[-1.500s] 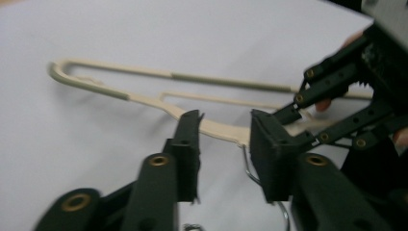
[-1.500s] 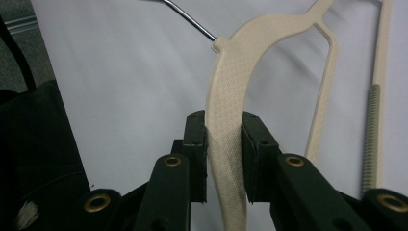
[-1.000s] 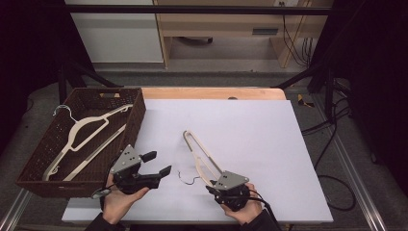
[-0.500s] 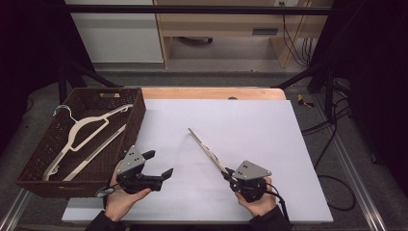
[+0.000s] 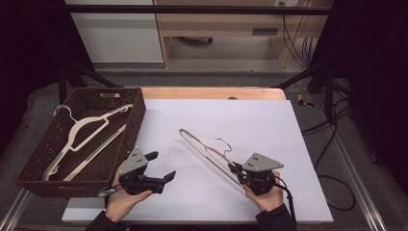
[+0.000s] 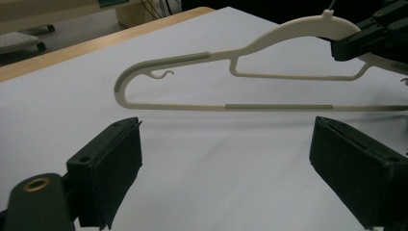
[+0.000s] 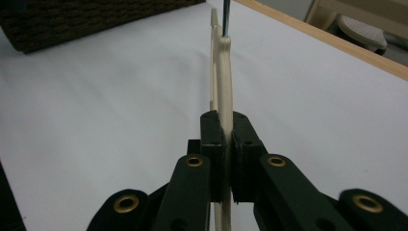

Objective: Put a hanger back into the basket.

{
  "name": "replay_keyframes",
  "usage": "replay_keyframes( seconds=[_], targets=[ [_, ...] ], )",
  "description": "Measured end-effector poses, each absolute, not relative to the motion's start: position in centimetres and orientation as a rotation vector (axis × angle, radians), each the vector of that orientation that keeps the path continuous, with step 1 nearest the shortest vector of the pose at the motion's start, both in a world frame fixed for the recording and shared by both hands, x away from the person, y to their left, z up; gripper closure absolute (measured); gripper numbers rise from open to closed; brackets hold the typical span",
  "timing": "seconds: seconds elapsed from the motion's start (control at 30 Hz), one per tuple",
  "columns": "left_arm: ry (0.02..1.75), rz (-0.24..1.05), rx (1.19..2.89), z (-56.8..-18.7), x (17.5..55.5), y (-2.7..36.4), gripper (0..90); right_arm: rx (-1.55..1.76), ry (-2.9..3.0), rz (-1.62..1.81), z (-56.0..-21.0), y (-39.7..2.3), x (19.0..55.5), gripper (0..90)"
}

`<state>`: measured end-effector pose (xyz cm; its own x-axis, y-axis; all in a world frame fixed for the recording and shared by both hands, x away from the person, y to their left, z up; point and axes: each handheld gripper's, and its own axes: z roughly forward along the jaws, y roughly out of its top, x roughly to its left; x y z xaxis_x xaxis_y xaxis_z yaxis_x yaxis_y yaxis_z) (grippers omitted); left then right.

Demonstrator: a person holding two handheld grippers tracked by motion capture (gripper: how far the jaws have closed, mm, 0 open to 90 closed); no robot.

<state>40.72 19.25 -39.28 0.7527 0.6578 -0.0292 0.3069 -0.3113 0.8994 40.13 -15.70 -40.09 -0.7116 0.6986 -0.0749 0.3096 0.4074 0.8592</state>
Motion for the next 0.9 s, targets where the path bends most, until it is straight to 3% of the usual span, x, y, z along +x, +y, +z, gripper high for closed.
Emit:
replay_keyframes(
  seconds=[0.47, 0.7, 0.9],
  targets=[
    [0.579, 0.396, 1.991, -37.7, 40.2, 16.7, 13.3, 0.667, 2.451, 1.417, -38.4, -12.9, 39.2, 86.6],
    [0.536, 0.375, 2.062, -38.1, 40.6, 15.1, 25.9, 0.628, 2.502, 1.431, -38.6, -12.3, 39.0, 86.7],
    [0.506, 0.365, 2.102, -38.5, 41.2, 14.6, 43.5, 0.597, 2.535, 1.434, -38.6, -12.0, 38.9, 86.6]
  ],
)
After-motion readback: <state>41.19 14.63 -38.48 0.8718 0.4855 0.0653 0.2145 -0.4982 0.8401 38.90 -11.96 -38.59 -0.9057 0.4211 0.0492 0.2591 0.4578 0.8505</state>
